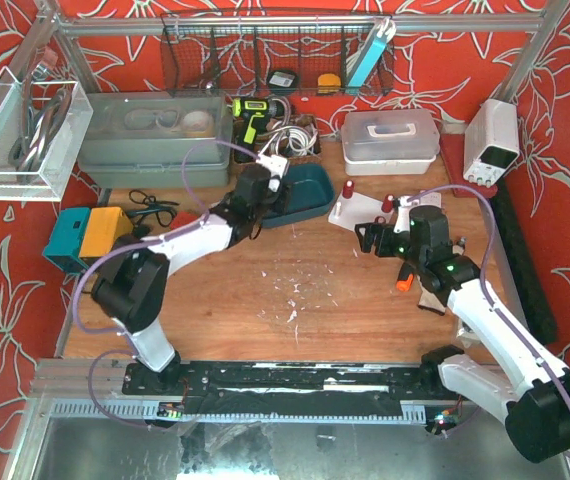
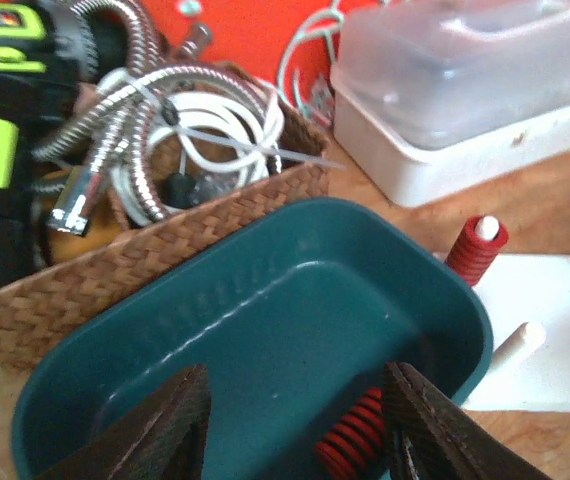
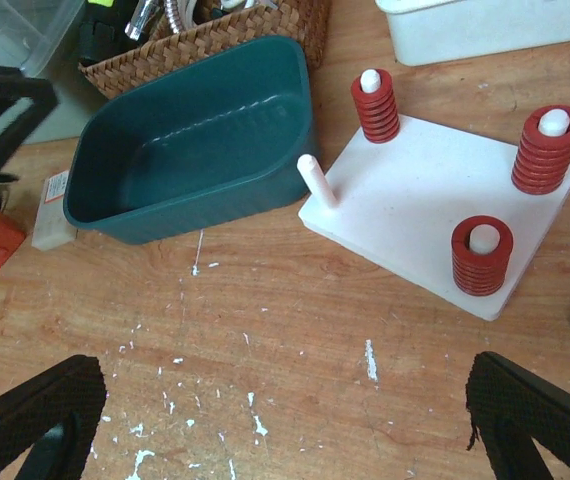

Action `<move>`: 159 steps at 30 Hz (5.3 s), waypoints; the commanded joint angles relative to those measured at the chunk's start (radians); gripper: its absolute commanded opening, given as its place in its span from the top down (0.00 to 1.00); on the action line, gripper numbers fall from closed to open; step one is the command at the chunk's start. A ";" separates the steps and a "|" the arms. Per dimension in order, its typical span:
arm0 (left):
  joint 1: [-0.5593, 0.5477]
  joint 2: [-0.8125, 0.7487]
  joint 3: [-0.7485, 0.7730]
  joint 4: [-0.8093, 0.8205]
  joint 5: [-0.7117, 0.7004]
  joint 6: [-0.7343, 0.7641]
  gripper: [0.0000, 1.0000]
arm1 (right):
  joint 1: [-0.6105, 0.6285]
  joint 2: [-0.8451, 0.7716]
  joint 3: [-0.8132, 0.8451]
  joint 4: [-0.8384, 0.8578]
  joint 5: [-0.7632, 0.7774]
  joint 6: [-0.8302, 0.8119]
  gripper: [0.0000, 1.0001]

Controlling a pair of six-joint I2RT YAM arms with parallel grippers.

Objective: Install the large spring

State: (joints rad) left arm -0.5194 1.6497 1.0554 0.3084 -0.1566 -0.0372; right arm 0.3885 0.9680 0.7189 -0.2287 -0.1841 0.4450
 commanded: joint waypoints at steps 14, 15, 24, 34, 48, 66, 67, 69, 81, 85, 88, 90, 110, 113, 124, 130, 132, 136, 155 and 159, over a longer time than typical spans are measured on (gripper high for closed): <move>0.126 0.343 0.598 -0.596 0.374 0.291 0.55 | 0.012 -0.024 -0.058 0.047 0.036 -0.005 0.01; 0.127 0.365 0.631 -0.615 0.377 0.303 0.55 | 0.013 -0.035 -0.066 0.048 0.027 -0.003 0.01; 0.127 0.572 0.921 -0.835 0.438 0.408 0.55 | 0.015 -0.114 -0.005 -0.184 0.065 -0.098 0.01; 0.127 0.655 0.977 -0.858 0.523 0.455 0.49 | 0.016 -0.107 -0.016 -0.178 0.061 -0.060 0.01; 0.116 0.429 0.832 -0.717 0.388 0.169 0.43 | 0.015 -0.167 0.119 -0.273 0.035 -0.076 0.01; 0.114 0.234 0.431 -0.423 0.386 0.130 0.51 | 0.016 -0.227 0.016 -0.231 0.105 -0.078 0.01; 0.114 0.250 0.440 -0.423 0.396 0.120 0.52 | 0.015 -0.224 0.019 -0.250 0.104 -0.069 0.01; 0.109 0.273 0.443 -0.428 0.415 0.087 0.53 | 0.015 -0.230 0.021 -0.283 0.054 -0.051 0.01; 0.091 0.271 0.430 -0.475 0.325 0.126 0.53 | 0.047 -0.170 0.268 -0.678 0.133 -0.094 0.01; 0.093 0.301 0.401 -0.479 0.354 0.166 0.54 | 0.046 -0.169 0.317 -0.756 0.139 -0.119 0.01; 0.093 0.351 0.433 -0.519 0.367 0.216 0.54 | 0.047 -0.154 0.346 -0.844 0.123 -0.120 0.01; 0.094 0.395 0.482 -0.557 0.347 0.240 0.55 | 0.047 -0.148 0.360 -0.877 0.114 -0.112 0.01; 0.174 0.461 0.480 -0.647 0.143 0.155 0.59 | 0.047 0.004 0.460 -0.905 0.143 -0.134 0.01; 0.175 0.409 0.429 -0.630 0.236 0.177 0.59 | 0.047 0.026 0.472 -0.901 0.141 -0.129 0.01; 0.179 0.416 0.560 -0.660 0.581 0.266 0.50 | 0.048 0.070 0.535 -0.939 0.121 -0.144 0.01; 0.177 0.406 0.531 -0.655 0.741 0.331 0.41 | 0.046 0.088 0.546 -0.938 0.123 -0.141 0.01; 0.174 0.400 0.513 -0.644 0.753 0.355 0.38 | 0.047 0.100 0.551 -0.940 0.120 -0.135 0.01; 0.152 0.395 0.481 -0.635 0.710 0.388 0.36 | 0.046 0.106 0.552 -0.948 0.123 -0.138 0.01; 0.103 0.407 0.467 -0.578 0.453 0.277 0.70 | 0.047 0.090 0.534 -0.939 0.126 -0.160 0.01; 0.094 0.411 0.457 -0.575 0.421 0.260 0.77 | 0.047 0.082 0.533 -0.943 0.124 -0.151 0.01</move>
State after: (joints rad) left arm -0.4225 2.0785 1.5188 -0.2974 0.3336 0.2512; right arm 0.4328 1.0683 1.2438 -1.1465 -0.0628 0.2993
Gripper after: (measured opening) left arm 0.264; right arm 0.989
